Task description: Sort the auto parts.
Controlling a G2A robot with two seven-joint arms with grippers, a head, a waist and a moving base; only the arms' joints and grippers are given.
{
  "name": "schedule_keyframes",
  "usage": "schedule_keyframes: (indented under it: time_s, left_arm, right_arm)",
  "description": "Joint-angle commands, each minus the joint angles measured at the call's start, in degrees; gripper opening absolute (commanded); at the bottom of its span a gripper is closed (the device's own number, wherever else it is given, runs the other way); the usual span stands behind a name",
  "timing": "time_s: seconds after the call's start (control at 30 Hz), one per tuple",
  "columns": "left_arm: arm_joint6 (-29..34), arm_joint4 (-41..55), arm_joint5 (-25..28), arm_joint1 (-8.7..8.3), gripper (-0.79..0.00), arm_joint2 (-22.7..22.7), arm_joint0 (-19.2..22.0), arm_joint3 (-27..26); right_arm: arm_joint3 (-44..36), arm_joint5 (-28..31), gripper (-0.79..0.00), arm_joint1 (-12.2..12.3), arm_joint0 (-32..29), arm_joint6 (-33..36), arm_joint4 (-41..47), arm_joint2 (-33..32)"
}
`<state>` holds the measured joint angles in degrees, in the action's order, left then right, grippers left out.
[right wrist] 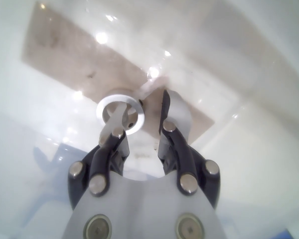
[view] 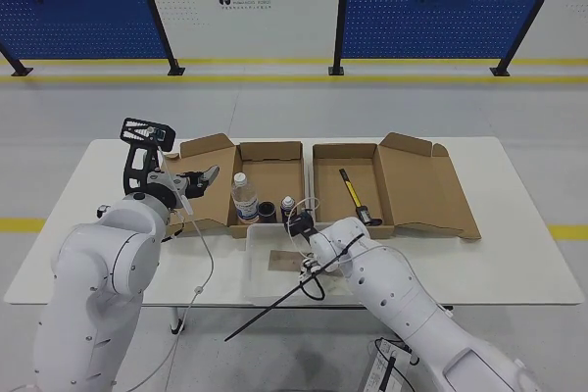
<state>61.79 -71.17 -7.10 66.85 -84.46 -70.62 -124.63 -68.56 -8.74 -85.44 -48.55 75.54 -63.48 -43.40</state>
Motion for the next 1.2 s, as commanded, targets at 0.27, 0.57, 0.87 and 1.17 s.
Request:
schedule_keyframes:
  time_s: [0.27, 0.57, 0.87, 1.17]
  left_arm:
    - [0.0, 0.0, 0.0, 0.0, 0.0, 0.0, 0.0, 0.0]
    - [0.0, 0.0, 0.0, 0.0, 0.0, 0.0, 0.0, 0.0]
    - [0.0, 0.0, 0.0, 0.0, 0.0, 0.0, 0.0, 0.0]
    - [0.0, 0.0, 0.0, 0.0, 0.0, 0.0, 0.0, 0.0]
  right_arm:
    - [0.78, 0.43, -0.785, -0.47, 0.41, -0.07, 0.25, -0.03]
    - [-1.72, 0.99, -0.785, -0.4, -0.03, -0.39, 1.3, -1.69]
    - [-14.65, 3.43, -0.785, 1.97, -5.59, 0.42, 4.02, -9.88]
    - [-26.56, 9.47, -0.785, 4.33, -14.36, -2.92, 17.11, -21.9]
